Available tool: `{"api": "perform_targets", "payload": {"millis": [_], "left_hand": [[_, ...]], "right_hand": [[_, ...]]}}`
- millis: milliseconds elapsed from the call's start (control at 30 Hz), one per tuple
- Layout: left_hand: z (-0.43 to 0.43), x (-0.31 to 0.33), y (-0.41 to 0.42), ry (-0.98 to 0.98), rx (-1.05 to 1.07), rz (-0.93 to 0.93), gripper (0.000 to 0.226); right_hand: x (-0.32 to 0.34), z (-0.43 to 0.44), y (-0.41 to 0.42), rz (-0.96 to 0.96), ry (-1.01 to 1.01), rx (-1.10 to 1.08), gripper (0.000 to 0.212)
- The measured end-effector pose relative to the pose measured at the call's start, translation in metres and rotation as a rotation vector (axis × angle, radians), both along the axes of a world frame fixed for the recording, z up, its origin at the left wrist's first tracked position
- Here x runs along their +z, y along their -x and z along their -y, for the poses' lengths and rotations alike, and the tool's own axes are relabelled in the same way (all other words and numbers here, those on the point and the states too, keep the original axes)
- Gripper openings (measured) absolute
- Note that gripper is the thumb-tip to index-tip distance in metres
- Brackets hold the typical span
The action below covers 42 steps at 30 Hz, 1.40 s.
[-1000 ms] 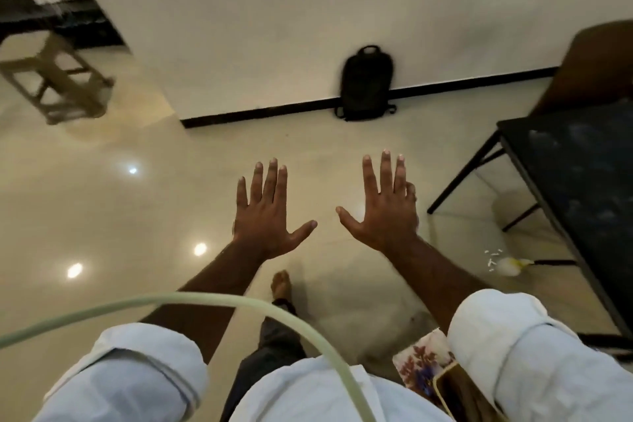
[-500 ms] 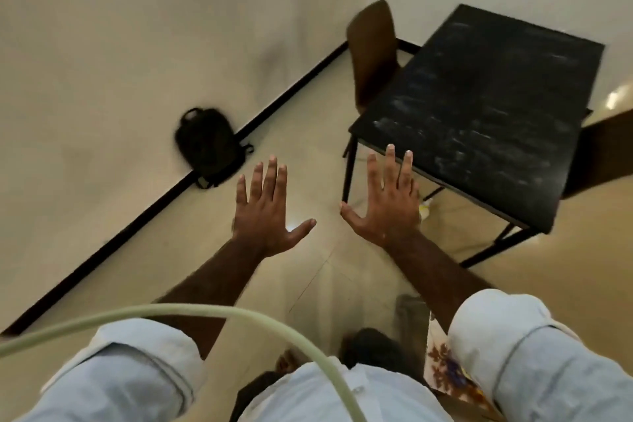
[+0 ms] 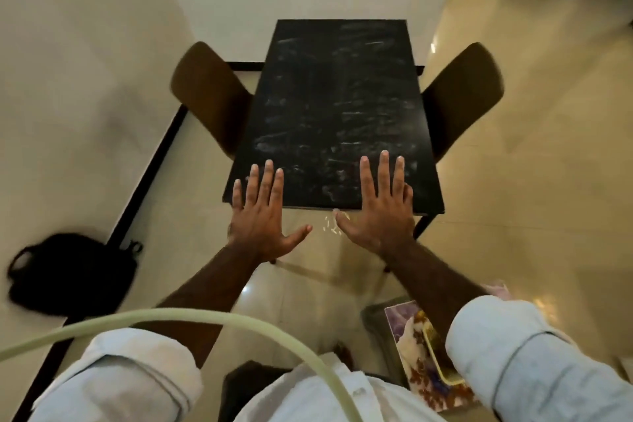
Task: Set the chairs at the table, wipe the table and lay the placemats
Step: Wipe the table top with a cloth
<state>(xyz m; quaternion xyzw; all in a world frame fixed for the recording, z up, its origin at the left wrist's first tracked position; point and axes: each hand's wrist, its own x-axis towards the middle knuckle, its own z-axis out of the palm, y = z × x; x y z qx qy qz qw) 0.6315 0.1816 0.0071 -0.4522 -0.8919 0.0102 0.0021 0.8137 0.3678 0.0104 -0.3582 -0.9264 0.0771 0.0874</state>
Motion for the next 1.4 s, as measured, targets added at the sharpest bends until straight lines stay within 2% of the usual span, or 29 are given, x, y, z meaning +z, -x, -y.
{"api": "perform_targets", "payload": {"millis": [167, 400, 667, 800, 1000, 1233, 1300, 1400], "left_hand": [[-0.097, -0.006, 0.000, 0.021, -0.192, 0.043, 0.133], [-0.240, -0.026, -0.013, 0.118, -0.580, 0.108, 0.132], [-0.355, -0.065, -0.094, 0.204, -1.085, 0.125, 0.131], [-0.365, -0.090, -0.148, 0.290, -1.349, 0.191, 0.130], [-0.350, -0.136, -0.219, 0.512, -1.540, 0.251, 0.131], [-0.340, -0.200, -0.304, 0.653, -1.595, 0.118, 0.123], [-0.334, -0.229, -0.321, 0.692, -1.637, 0.117, 0.117], [-0.328, -0.263, -0.338, 0.701, -1.710, 0.139, 0.106]], "right_hand": [[-0.005, -0.064, -0.018, 0.010, 0.014, -0.149, 0.127], [-0.032, -0.120, -0.064, 0.069, 0.067, -0.471, 0.125], [-0.070, -0.103, -0.134, 0.083, 0.133, -0.941, 0.121], [-0.099, -0.057, -0.169, 0.132, 0.159, -1.176, 0.115], [-0.143, 0.001, -0.213, 0.138, 0.313, -1.400, 0.114], [-0.219, 0.004, -0.261, -0.046, 0.499, -1.507, 0.095], [-0.245, 0.003, -0.265, -0.105, 0.597, -1.555, 0.092], [-0.274, 0.001, -0.264, -0.198, 0.640, -1.606, 0.080]]}}
